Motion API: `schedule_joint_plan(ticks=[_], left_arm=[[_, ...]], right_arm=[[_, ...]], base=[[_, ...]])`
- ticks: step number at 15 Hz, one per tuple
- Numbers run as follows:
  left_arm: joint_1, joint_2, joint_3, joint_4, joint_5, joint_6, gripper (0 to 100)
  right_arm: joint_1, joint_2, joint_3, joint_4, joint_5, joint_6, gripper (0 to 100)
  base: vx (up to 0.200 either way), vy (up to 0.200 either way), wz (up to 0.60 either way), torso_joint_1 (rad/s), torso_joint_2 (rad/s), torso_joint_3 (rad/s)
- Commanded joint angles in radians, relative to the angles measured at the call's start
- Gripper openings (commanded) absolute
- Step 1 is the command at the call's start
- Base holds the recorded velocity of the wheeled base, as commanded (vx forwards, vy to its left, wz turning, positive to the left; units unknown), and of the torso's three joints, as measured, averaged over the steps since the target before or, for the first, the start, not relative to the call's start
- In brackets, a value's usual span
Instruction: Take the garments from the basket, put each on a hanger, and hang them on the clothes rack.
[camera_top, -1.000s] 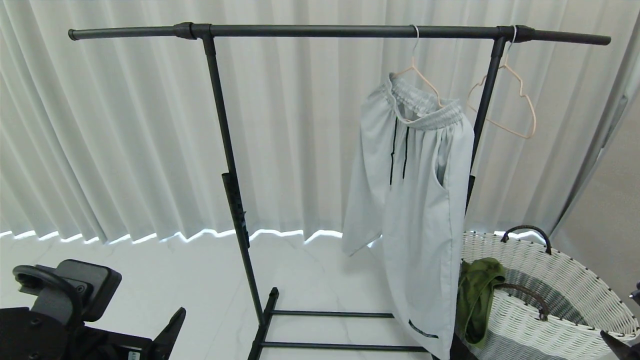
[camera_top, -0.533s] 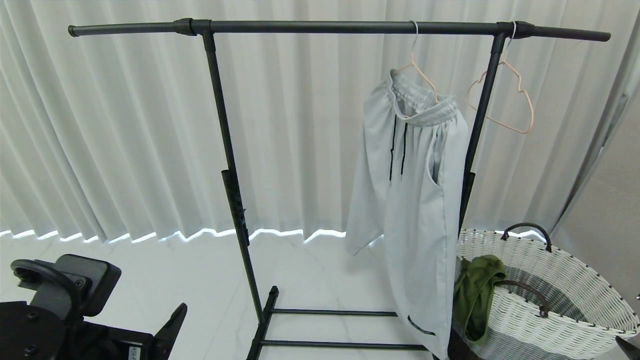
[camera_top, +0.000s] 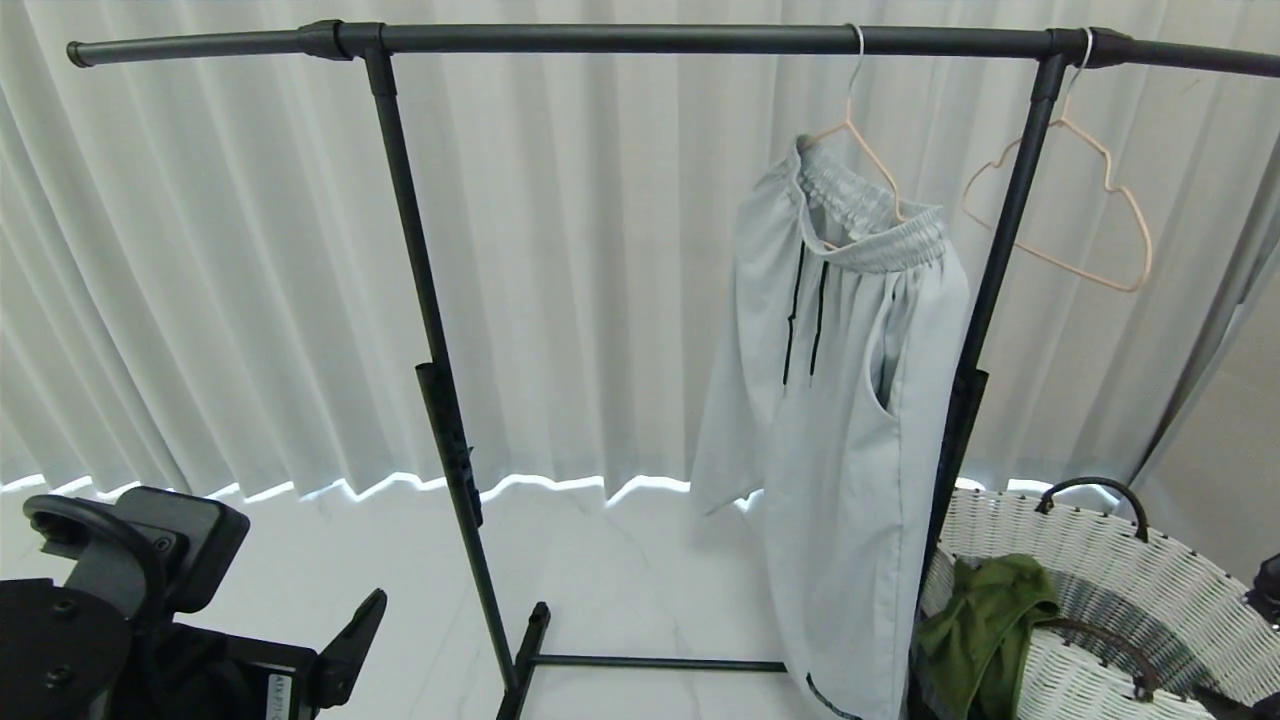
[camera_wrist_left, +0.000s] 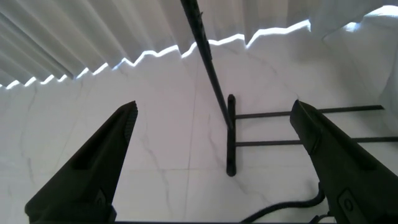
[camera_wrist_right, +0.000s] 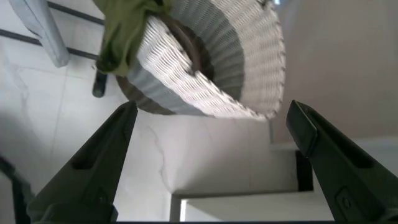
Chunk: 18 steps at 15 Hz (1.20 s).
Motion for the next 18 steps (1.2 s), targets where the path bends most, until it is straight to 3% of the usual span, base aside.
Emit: schedule_joint_plan(ticks=[1,4,6,8,12,15,18], left_arm=[[-0.002,0.007,0.0,0.0,0.0,0.0,100],[-0.002,0.01,0.003,0.0,0.0,0.001,100],[-0.007,0.023,0.003,0.0,0.0,0.001,100],[-0.025,0.024,0.007,0.0,0.002,0.001,100],[-0.049,0.024,0.01,0.0,0.002,0.001,100],[-0.099,0.023,0.024,0.0,0.003,0.001,100],[-0.116,0.021,0.035,0.0,0.005,0.001,100]], right_arm=[[0.0,0.088,-0.003,-0.01,0.032,-0.008,100],[0.0,0.214,-0.003,-0.093,0.055,-0.031,100],[-0.034,0.318,-0.005,-0.157,0.094,-0.079,100],[-0.121,0.421,-0.006,-0.212,0.154,-0.201,100],[-0.327,0.692,-0.005,-0.39,0.295,-0.53,100],[-0.333,0.864,0.003,-0.58,0.365,-0.559,100],[-0.333,0.932,-0.015,-0.606,0.396,-0.548,100]], base=[[0.2,0.0,0.0,0.002,0.0,0.002],[0.2,0.0,0.0,-0.001,0.0,0.002],[0.0,0.0,0.0,0.0,0.0,0.0],[0.0,0.0,0.0,0.0,0.0,0.0],[0.0,0.0,0.0,0.0,0.0,0.0],[0.0,0.0,0.0,0.0,0.0,0.0],[0.0,0.0,0.0,0.0,0.0,0.0]])
